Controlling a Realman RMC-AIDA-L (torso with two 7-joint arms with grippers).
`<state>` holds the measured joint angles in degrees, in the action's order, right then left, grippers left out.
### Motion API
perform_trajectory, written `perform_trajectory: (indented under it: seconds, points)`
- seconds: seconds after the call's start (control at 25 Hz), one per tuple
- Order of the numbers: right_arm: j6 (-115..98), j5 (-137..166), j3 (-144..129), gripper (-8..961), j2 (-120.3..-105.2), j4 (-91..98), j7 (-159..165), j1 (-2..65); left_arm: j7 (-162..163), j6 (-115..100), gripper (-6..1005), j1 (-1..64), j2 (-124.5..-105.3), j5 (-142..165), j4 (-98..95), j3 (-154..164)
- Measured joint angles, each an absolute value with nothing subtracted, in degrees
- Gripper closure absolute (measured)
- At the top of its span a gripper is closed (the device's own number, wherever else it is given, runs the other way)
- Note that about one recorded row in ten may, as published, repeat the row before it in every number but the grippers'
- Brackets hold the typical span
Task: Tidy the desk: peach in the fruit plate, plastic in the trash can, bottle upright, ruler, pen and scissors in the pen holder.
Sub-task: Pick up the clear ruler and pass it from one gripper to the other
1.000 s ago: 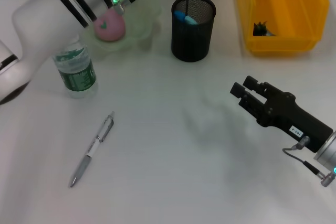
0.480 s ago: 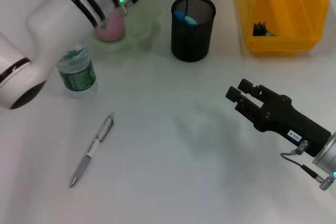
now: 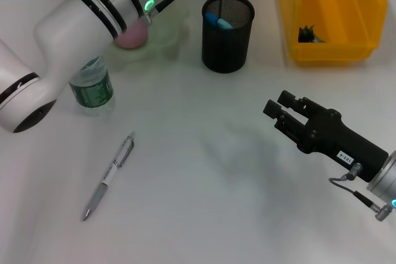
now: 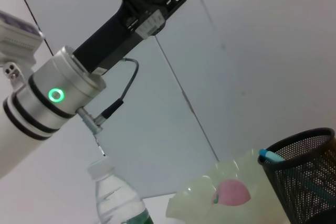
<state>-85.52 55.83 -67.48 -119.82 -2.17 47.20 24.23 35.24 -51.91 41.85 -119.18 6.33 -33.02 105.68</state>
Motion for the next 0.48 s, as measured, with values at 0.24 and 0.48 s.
perform_trajectory:
  seconds: [0.24,0.48]
  points:
    - [-85.52,55.83,-67.78,470,-119.88,-2.23,47.20,24.27,35.27,-51.65,555,42.69,-119.18,5.44,-32.00,107.16]
    - [-85.52,56.52,-67.77,470,-119.88,-2.44,47.90,24.17,34.81,-51.59,551,42.79,-119.18,3.92,-31.39,107.49]
